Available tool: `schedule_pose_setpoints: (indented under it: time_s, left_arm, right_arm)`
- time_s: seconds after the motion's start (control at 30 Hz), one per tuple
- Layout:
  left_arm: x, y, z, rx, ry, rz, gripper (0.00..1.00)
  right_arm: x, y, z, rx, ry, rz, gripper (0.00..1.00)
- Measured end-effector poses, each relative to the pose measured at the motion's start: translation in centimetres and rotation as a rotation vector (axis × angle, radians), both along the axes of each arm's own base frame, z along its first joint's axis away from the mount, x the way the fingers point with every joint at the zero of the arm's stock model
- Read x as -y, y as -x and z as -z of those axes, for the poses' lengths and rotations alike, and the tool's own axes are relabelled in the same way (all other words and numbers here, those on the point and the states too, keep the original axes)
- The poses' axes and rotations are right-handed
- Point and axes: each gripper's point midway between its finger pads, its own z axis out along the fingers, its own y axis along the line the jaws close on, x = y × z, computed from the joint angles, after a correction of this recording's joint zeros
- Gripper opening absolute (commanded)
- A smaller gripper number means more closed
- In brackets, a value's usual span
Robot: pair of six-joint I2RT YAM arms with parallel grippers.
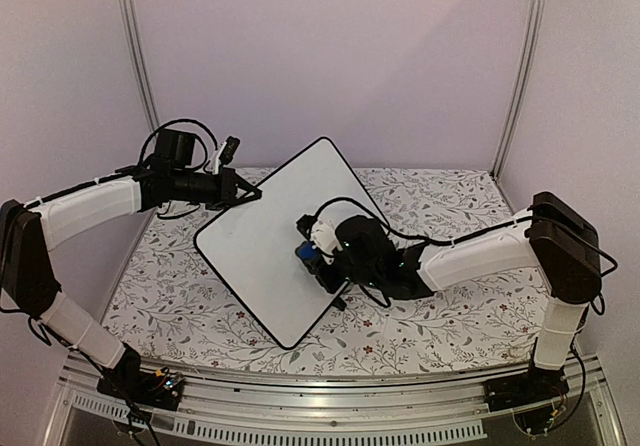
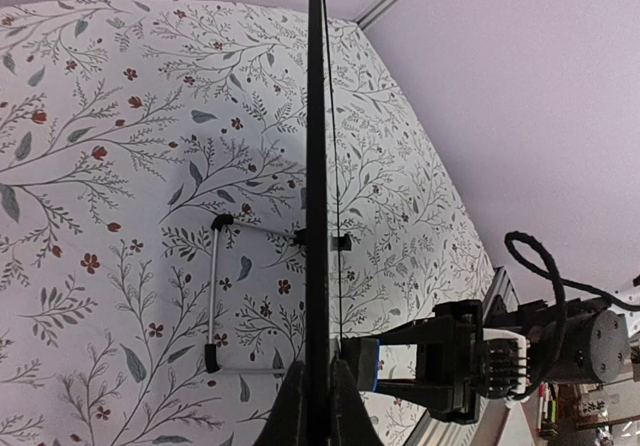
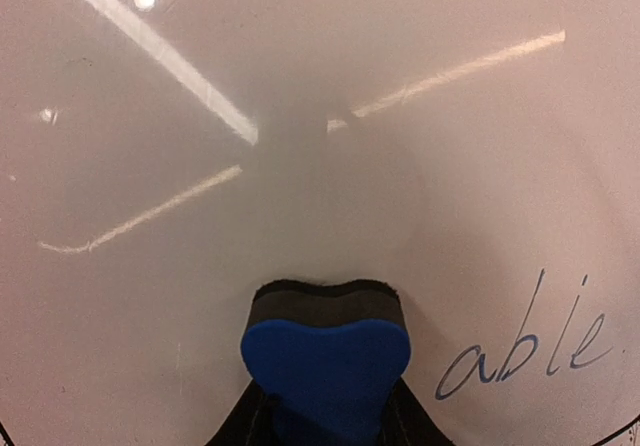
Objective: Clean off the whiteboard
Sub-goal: Erase the whiteboard at the center of the board.
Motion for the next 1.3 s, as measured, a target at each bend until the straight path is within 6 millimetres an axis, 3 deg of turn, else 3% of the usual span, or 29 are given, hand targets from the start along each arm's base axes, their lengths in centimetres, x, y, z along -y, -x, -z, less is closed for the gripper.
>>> schedule_pose_setpoints:
  time_s: [0.13, 0.37, 0.47, 0.63, 0.87, 1.07, 1.13, 1.3]
  left_arm:
    - [0.0, 0.0, 0.0, 0.0, 0.0, 0.0, 0.0]
    - [0.0, 0.0, 0.0, 0.002, 0.001, 0.003, 0.0]
    - [0.0, 0.0, 0.0, 0.002, 0.001, 0.003, 0.0]
    - [0.0, 0.0, 0.0, 0.0, 0.0, 0.0, 0.0]
    - [0.0, 0.0, 0.0, -0.001, 0.001, 0.001, 0.0]
    - [0.0, 0.0, 0.0, 0.0, 0.001, 0.001, 0.0]
    - [0.0, 0.0, 0.0, 0.0, 0.001, 0.002, 0.0]
    - [0.0, 0.0, 0.0, 0.001, 0.002, 0.003, 0.0]
  right_arm:
    - [-0.4, -0.2, -0.6, 0.009, 0.011, -0.003, 0.3]
    - [-2.4, -1.6, -4.0, 0.082, -0.037, -0.005, 0.3]
    - [-2.5, -1.7, -4.2, 0.092, -0.039, -0.005, 0.3]
    - [-1.5, -1.6, -2.6, 0.086, -0.041, 0.004, 0.3]
    - [1.4, -1.1, 0.3, 0.039, -0.02, 0.036, 0.3]
    - [1.6, -1.4, 0.1, 0.039, -0.021, 0.04, 0.31]
    - [1.5, -1.8, -0.4, 0.049, -0.02, 0.041, 0.31]
    - [0.4, -4.3, -4.0, 0.115, -0.067, 0.056, 0.31]
